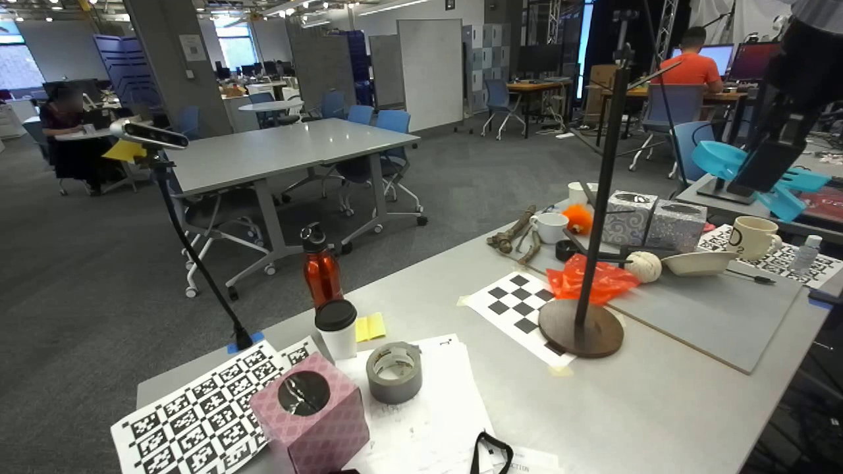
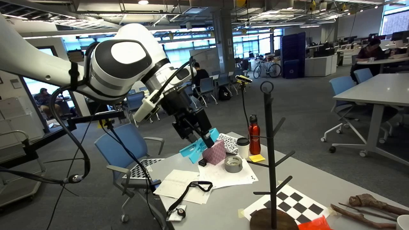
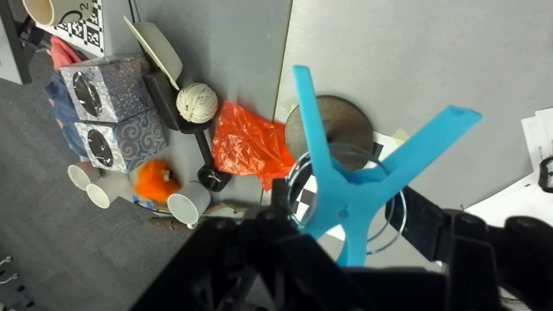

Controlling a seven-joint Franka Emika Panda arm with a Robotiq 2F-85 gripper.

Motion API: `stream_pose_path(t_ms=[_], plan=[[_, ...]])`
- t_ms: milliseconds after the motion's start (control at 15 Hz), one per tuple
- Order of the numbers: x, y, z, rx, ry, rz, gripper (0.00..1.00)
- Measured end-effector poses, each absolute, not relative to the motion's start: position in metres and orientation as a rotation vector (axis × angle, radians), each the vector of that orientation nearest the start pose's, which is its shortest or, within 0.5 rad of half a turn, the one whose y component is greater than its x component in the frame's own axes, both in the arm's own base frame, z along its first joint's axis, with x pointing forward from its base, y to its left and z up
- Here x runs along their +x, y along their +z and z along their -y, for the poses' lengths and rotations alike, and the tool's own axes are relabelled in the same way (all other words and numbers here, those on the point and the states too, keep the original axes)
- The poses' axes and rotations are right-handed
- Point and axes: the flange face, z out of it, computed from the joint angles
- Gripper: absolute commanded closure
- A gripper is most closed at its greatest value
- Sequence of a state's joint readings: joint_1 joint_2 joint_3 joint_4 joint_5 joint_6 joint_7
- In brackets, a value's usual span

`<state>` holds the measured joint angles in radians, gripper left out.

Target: Place the blue peg on the black stand

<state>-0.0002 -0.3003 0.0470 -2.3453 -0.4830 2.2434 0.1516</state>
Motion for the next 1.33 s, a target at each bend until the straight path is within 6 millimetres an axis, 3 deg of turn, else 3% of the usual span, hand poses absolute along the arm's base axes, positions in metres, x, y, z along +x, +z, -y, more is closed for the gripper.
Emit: stream_pose_path(t_ms=[200, 267, 1000, 1067, 1333], plan=[[0.483, 0.484, 0.006, -3.484, -0.482, 0.217, 0.65], [0.487, 0.486, 0.008, -3.469, -0.506, 0.198, 0.4], [0.488, 0.483, 0.007, -3.468, -0.5, 0.202, 0.4], [0.488, 0.483, 0.007, -3.468, -0.5, 0.202, 0.65], [0.488, 0.481, 0.008, -3.471, -0.495, 0.205, 0.65]])
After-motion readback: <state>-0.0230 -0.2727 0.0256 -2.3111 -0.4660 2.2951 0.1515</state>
